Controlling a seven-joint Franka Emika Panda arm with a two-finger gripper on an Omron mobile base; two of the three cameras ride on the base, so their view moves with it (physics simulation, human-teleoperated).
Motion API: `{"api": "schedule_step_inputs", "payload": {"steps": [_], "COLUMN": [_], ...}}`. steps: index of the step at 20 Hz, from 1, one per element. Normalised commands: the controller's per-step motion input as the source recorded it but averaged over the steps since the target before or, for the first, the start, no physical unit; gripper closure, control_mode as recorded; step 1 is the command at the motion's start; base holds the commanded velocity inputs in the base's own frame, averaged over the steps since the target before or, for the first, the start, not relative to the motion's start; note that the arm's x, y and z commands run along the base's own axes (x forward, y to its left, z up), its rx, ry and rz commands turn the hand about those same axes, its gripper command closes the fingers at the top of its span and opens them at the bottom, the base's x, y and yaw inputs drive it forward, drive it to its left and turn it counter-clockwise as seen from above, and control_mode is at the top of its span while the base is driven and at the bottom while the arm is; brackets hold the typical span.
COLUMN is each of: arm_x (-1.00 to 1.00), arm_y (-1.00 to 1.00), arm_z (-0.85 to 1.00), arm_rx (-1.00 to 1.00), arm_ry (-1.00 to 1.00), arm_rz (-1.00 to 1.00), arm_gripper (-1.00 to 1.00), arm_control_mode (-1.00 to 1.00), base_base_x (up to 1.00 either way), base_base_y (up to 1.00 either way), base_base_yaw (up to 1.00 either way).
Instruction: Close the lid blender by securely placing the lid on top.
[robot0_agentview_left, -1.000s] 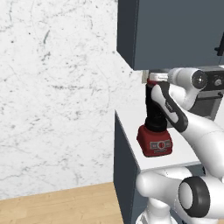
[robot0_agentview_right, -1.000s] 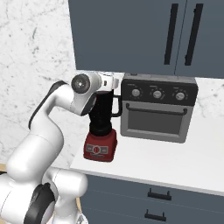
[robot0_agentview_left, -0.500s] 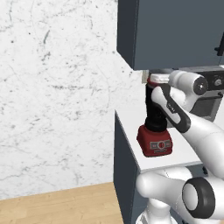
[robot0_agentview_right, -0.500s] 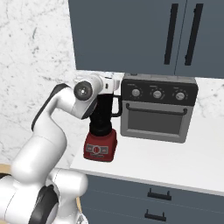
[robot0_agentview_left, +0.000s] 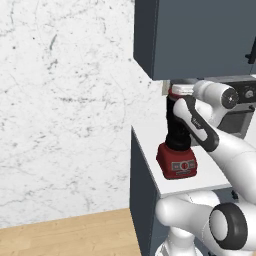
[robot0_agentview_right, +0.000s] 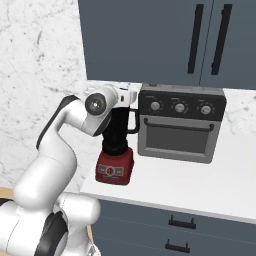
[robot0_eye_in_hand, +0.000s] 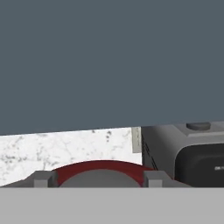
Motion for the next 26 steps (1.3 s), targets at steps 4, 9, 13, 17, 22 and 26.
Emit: {"api": "schedule_step_inputs", "payload": {"steps": [4,9,13,17,22,26], "arm_x": [0.10,0.21,0.25,0.26,0.12,0.00], "arm_y": [0.23,0.29,0.27,0.26,0.25,0.31], "arm_z": [0.00,0.00,0.00,0.00,0.00,0.00], "arm_rx": [-0.01,0.00,0.00,0.00,0.00,0.00], "arm_ry": [-0.01,-0.05,-0.09,-0.11,-0.10,0.00], "arm_rz": [0.00,0.00,0.00,0.00,0.00,0.00], "arm_gripper": [1.00,1.00,1.00,1.00,1.00,1.00], "arm_control_mode": [-1.00,-1.00,-1.00,-1.00,-1.00,-1.00], "base_base_x": [0.00,0.00,0.00,0.00,0.00,0.00], "base_base_y": [0.00,0.00,0.00,0.00,0.00,0.00], "base_base_yaw": [0.00,0.00,0.00,0.00,0.00,0.00]}}
